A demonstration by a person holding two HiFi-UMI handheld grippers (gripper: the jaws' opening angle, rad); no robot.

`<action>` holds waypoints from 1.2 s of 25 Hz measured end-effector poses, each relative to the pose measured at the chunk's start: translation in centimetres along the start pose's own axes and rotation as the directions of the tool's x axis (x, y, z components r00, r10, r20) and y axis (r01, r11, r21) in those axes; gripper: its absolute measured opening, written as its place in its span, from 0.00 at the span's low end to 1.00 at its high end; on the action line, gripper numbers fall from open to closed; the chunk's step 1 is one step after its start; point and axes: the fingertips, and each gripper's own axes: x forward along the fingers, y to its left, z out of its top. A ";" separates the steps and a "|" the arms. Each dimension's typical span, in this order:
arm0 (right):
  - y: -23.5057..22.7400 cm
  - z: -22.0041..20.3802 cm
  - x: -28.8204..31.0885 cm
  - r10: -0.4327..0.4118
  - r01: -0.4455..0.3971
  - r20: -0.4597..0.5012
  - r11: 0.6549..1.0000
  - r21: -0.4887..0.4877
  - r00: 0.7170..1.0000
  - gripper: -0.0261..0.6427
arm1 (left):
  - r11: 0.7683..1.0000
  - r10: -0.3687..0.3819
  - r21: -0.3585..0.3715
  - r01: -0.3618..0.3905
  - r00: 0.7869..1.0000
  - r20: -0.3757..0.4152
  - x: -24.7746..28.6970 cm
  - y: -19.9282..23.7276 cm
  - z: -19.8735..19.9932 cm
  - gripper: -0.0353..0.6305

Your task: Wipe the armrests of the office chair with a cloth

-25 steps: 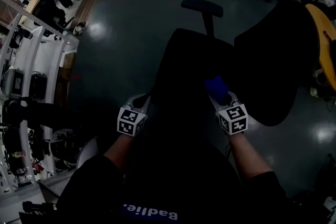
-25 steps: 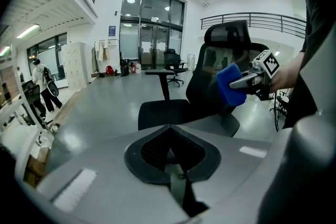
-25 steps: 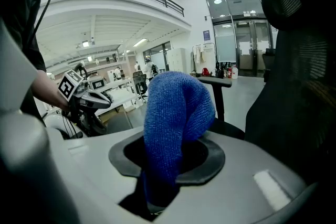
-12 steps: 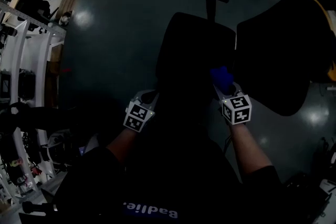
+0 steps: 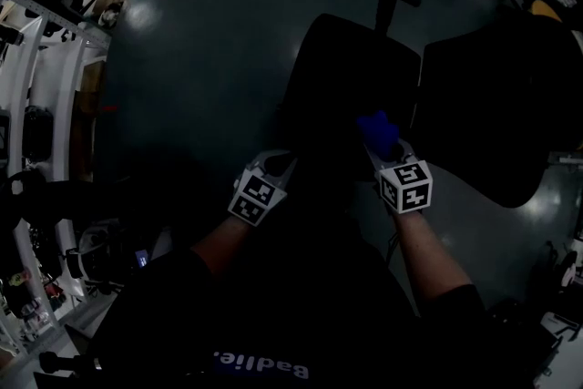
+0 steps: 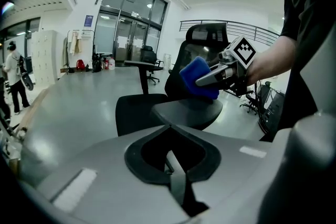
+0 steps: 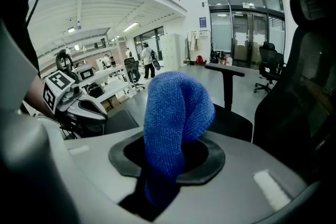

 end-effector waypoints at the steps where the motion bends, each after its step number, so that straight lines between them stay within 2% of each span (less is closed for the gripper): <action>1: 0.8 0.5 0.5 0.012 -0.012 0.002 1.000 -0.012 1.000 0.23 | 1.000 -0.006 -0.002 0.006 1.000 0.004 0.0 0.0 0.1 0.08; 6: 4.3 2.4 3.2 0.052 -0.052 -0.006 0.997 -0.059 0.999 0.23 | 0.999 -0.042 -0.006 0.042 0.999 0.011 0.0 -0.1 0.4 0.08; 19: 12.8 6.6 8.1 0.164 -0.161 0.020 0.981 -0.109 0.986 0.23 | 0.991 -0.131 0.045 0.130 0.991 0.025 -0.1 0.3 0.3 0.08; 25: 16.2 7.7 8.6 0.223 -0.216 0.040 0.968 -0.129 0.974 0.23 | 0.989 -0.141 0.057 0.139 0.990 0.022 -0.3 0.9 0.4 0.08; 30: 18.5 8.1 6.3 0.293 -0.281 0.067 0.948 -0.151 0.954 0.23 | 0.988 -0.148 0.049 0.147 0.989 0.009 -0.2 0.9 0.0 0.08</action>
